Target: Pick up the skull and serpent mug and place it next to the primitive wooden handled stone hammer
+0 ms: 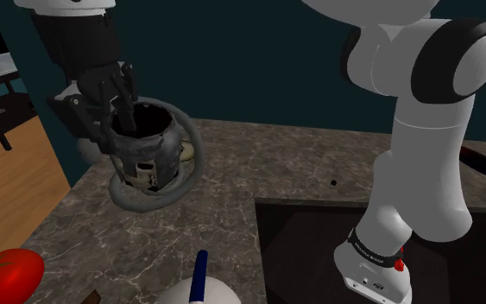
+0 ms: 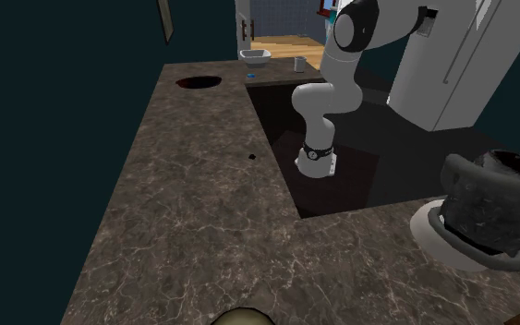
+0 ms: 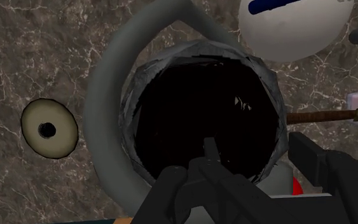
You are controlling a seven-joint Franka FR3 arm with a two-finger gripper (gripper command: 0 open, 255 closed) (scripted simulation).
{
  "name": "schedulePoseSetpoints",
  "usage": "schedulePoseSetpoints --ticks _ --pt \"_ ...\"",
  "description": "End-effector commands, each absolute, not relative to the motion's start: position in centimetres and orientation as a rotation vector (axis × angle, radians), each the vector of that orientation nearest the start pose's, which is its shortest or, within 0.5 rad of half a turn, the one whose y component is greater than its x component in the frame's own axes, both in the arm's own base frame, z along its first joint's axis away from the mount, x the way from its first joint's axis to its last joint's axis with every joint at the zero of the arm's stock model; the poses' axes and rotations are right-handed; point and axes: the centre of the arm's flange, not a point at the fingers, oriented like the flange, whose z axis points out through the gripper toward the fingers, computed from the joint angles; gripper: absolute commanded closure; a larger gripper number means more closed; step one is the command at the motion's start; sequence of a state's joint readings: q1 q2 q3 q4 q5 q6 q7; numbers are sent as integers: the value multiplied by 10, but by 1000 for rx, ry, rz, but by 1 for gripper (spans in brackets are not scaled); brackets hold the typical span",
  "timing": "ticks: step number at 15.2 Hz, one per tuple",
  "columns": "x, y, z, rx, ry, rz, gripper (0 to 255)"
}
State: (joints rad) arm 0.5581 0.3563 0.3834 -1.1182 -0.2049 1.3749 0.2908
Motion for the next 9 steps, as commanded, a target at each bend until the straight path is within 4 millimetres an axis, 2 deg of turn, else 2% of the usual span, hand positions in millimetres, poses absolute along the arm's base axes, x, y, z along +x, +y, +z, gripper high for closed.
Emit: schedulePoseSetpoints --ticks 1,9 --pt "431 464 607 -3098 -960 32 255" --pt "431 464 564 -3098 -960 32 255"
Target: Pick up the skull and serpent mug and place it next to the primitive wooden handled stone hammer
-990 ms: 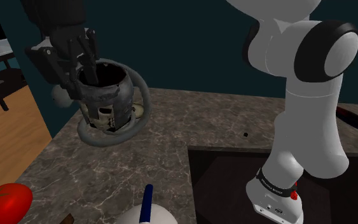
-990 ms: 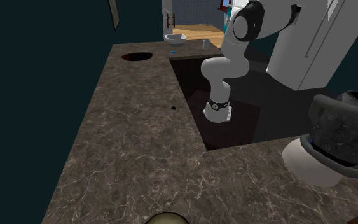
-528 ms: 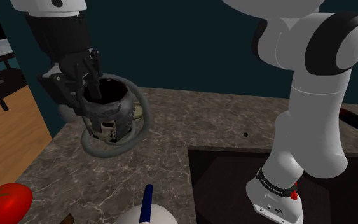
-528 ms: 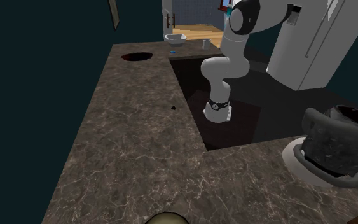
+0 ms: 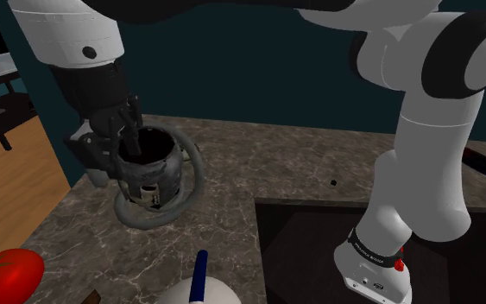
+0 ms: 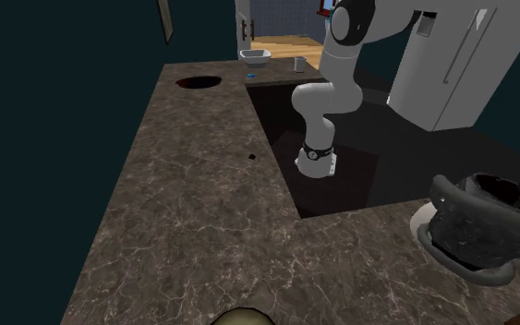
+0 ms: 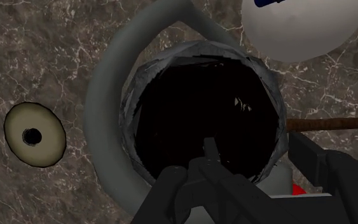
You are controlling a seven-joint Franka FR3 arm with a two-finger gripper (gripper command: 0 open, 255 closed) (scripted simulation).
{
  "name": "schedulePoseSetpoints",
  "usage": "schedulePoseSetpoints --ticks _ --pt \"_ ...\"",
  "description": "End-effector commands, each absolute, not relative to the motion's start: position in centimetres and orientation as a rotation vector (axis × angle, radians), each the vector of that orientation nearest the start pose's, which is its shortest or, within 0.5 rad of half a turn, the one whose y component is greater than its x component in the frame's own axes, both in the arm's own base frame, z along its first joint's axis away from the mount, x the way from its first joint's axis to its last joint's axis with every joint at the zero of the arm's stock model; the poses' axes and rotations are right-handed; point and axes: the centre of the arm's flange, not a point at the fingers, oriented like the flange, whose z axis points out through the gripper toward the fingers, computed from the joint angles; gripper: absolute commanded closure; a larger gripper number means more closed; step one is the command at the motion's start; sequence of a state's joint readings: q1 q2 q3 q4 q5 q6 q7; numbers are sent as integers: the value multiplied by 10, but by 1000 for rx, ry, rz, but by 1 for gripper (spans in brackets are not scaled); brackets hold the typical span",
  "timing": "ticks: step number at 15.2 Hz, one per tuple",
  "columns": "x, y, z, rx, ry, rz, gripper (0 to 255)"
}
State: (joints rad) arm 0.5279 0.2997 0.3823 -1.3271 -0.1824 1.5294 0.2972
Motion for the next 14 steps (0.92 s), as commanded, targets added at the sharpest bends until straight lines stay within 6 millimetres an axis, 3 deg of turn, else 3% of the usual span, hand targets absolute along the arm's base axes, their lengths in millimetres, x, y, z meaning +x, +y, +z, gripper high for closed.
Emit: schedulePoseSetpoints --ticks 1,14 --pt "431 464 559 -3098 -960 32 255" --pt "431 464 491 -3098 -960 32 255"
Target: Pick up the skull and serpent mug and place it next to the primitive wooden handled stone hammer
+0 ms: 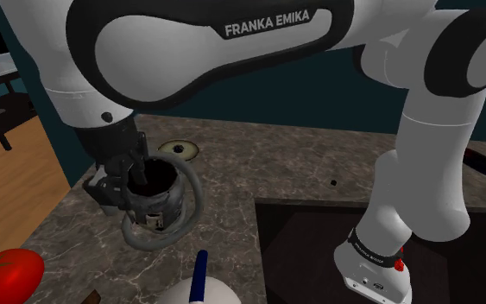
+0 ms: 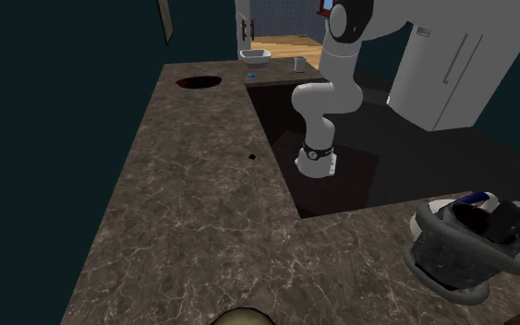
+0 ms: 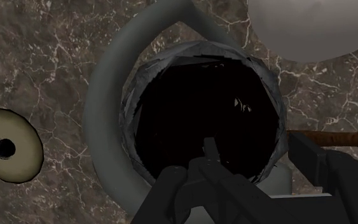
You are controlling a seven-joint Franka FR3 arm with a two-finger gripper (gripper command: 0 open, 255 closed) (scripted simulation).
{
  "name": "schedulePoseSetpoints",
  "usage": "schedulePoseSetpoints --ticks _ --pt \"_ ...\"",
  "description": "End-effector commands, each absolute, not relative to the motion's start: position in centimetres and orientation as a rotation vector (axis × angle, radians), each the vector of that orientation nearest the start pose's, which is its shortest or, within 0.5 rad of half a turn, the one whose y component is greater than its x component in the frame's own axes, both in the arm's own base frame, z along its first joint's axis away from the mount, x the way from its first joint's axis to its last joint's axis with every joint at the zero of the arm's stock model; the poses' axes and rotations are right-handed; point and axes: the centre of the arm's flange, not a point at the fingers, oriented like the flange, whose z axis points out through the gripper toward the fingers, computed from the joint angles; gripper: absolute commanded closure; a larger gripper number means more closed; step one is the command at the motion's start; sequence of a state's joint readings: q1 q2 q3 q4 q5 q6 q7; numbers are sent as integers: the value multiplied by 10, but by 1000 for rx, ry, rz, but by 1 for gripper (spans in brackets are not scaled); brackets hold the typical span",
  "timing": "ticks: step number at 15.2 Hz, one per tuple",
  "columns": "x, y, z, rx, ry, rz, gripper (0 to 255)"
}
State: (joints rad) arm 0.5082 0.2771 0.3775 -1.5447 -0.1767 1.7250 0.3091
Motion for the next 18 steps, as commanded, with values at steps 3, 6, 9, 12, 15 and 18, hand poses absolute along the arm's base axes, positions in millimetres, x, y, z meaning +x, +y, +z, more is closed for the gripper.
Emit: schedulePoseSetpoints --ticks 3,6,9,12,15,18 --pt "431 464 475 -3098 -960 32 255" --pt "431 464 459 -3098 -960 32 255" --pt "431 464 443 -3098 -960 32 255" --pt "431 464 427 -3098 -960 32 255" --pt "431 464 411 -3098 -960 32 255" --pt "431 464 397 -3098 -960 32 255"
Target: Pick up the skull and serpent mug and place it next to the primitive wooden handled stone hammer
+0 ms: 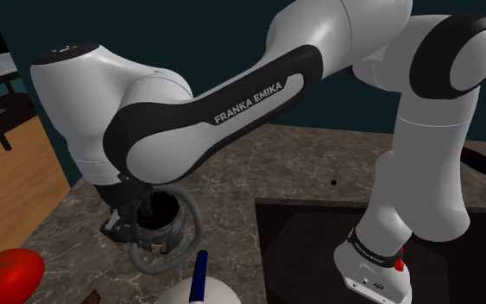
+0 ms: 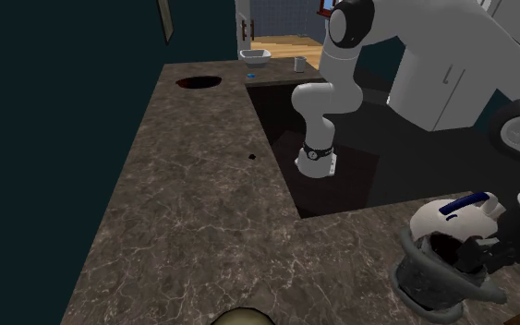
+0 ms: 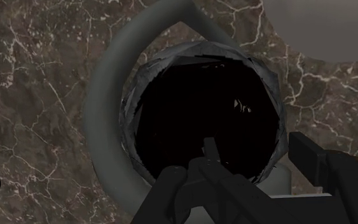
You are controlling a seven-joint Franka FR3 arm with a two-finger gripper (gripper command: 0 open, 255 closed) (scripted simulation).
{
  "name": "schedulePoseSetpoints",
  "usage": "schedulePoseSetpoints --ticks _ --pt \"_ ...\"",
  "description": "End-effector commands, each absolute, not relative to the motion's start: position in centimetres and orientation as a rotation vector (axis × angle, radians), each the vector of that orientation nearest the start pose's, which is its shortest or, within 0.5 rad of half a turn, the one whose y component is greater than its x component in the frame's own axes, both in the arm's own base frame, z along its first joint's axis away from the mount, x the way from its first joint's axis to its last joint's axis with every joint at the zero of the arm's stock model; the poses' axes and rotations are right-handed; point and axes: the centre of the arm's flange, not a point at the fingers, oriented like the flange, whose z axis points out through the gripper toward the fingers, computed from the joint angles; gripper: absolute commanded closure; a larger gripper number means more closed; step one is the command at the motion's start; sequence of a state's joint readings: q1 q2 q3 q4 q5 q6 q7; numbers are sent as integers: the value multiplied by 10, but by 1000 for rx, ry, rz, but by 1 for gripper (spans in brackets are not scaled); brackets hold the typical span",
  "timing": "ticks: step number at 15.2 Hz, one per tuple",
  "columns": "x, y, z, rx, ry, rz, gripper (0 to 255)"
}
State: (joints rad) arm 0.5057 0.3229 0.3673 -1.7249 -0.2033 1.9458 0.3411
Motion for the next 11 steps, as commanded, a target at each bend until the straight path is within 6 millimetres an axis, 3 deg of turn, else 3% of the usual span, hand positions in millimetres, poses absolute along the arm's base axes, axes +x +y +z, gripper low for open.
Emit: schedulePoseSetpoints --ticks 1,7,8,11 --pt "431 464 397 -3098 -960 32 255" --pt "431 464 397 -3098 -960 32 255" --pt "431 463 397 -3098 -960 32 0" --pt "431 464 397 -3098 -960 32 0"
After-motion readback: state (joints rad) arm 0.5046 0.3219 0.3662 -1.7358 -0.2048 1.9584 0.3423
